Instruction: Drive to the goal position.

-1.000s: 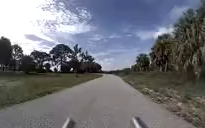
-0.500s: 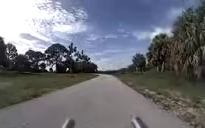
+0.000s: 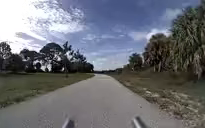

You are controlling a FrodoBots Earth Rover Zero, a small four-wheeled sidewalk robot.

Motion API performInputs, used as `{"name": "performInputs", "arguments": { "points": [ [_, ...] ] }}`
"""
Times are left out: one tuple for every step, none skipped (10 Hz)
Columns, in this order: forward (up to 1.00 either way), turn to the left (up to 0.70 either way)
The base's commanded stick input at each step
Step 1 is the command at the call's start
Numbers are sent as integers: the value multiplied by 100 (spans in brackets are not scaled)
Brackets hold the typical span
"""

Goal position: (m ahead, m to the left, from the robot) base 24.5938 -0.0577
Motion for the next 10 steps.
{"name": "performInputs", "arguments": {
  "points": [
    [69, 30],
    [69, 24],
    [69, 3],
    [69, 3],
    [69, 3],
    [69, 3],
    [69, 4],
    [69, 4],
    [69, 6],
    [69, 9]
  ]
}}
